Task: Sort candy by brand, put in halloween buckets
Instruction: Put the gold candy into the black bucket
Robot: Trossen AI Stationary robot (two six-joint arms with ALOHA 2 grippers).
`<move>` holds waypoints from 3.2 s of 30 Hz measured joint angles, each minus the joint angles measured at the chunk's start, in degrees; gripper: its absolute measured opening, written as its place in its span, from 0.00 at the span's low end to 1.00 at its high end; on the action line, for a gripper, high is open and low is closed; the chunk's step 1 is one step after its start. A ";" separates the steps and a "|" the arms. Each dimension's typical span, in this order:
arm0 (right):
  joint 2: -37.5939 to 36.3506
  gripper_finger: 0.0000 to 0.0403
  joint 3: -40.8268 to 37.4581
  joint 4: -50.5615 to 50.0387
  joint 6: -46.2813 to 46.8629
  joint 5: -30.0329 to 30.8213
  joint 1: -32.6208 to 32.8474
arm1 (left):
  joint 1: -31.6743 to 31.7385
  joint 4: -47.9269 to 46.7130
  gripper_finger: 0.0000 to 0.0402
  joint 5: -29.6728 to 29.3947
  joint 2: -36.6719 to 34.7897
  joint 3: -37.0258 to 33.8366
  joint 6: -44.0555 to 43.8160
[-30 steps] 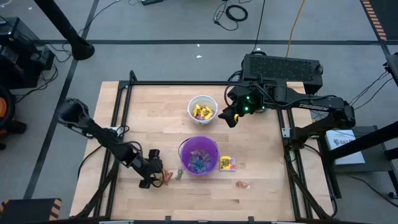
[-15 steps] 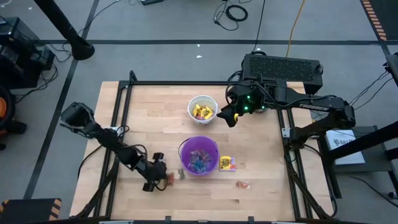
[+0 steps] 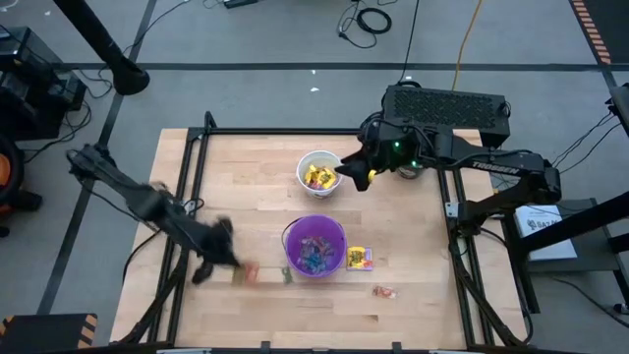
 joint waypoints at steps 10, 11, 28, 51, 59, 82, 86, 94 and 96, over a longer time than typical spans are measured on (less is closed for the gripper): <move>0.00 0.49 -0.01 4.16 -2.85 0.02 -3.05 | 5.97 21.37 0.00 -52.76 -12.44 9.25 19.43; 0.00 0.49 -0.02 4.56 -2.90 0.04 -3.21 | 6.43 25.78 0.00 -54.79 -12.93 9.26 23.41; 0.00 0.49 -0.02 10.32 -2.66 -0.03 -3.47 | 12.08 43.03 0.00 -53.01 -10.72 9.26 40.03; 0.00 0.49 -0.02 14.01 -2.46 -0.04 -3.47 | 21.65 48.89 0.00 -37.76 -1.81 9.24 56.63; 0.00 0.49 -0.02 30.21 -0.86 -0.21 -3.42 | 29.61 55.37 0.00 -37.15 4.56 9.24 37.60; 2.13 0.49 -0.02 37.50 2.41 -4.75 -3.42 | 35.67 72.90 0.03 -22.29 21.34 9.24 37.46; 3.22 0.49 -0.02 37.62 3.07 -4.77 -3.51 | 35.65 72.84 0.03 -22.08 22.29 9.24 37.46; 3.79 0.26 -0.02 37.92 2.66 -4.75 -3.82 | 35.94 72.63 0.03 -22.12 22.73 9.24 37.48; 3.78 0.14 -0.02 37.94 1.90 -4.75 -3.79 | 35.96 72.65 0.03 -22.12 22.70 9.25 37.50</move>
